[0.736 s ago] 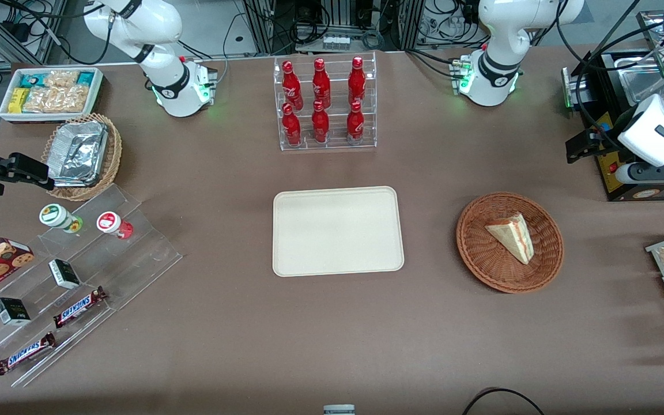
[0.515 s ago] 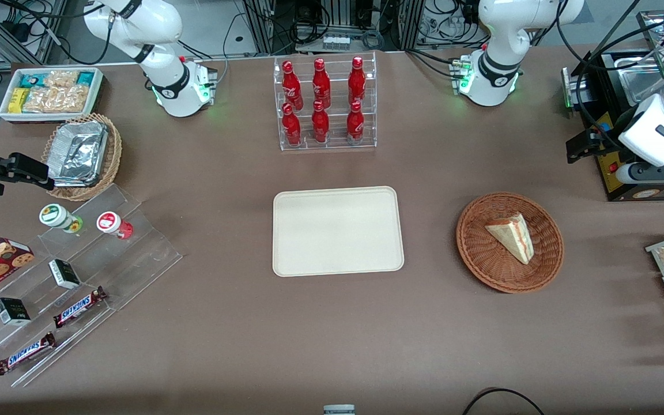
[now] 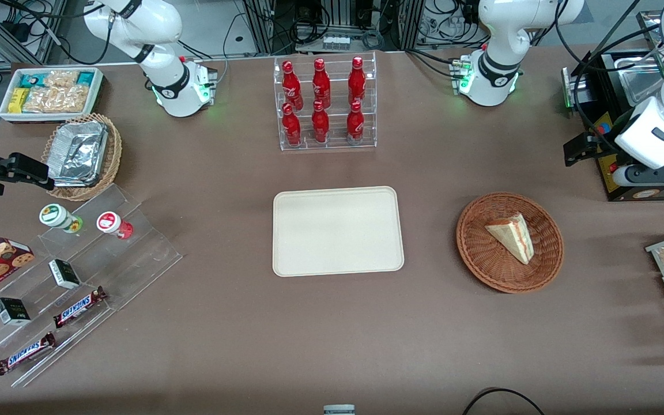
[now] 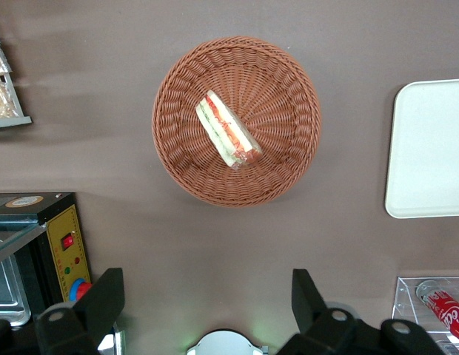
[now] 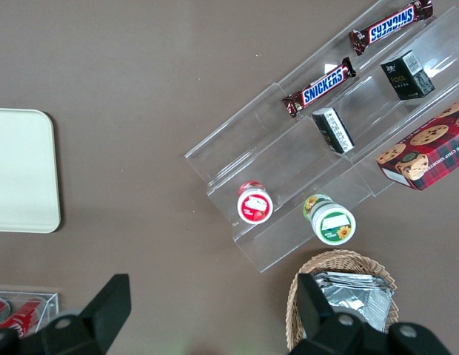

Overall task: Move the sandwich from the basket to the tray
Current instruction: 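Lower the open left gripper over the wrapped sandwich in the basket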

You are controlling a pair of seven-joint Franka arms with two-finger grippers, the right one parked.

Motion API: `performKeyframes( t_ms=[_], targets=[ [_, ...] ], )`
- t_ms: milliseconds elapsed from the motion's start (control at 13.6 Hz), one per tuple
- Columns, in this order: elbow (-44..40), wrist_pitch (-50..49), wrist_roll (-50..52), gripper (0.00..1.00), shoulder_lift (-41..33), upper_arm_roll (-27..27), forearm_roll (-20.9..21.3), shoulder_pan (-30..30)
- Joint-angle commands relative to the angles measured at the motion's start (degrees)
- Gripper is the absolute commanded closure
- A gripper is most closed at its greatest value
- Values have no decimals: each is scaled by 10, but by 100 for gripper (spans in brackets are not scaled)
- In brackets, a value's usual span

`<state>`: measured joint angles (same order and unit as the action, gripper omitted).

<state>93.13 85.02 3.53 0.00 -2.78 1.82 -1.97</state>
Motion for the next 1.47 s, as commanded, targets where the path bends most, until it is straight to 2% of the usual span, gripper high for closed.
performKeyframes(
  t_ms=[0, 883, 1399],
  targets=[
    [30, 30, 6, 0, 4, 1, 2, -3],
    [228, 240, 52, 0, -11, 4, 2, 6],
    [292, 342, 247, 0, 4, 3, 2, 4]
  ],
)
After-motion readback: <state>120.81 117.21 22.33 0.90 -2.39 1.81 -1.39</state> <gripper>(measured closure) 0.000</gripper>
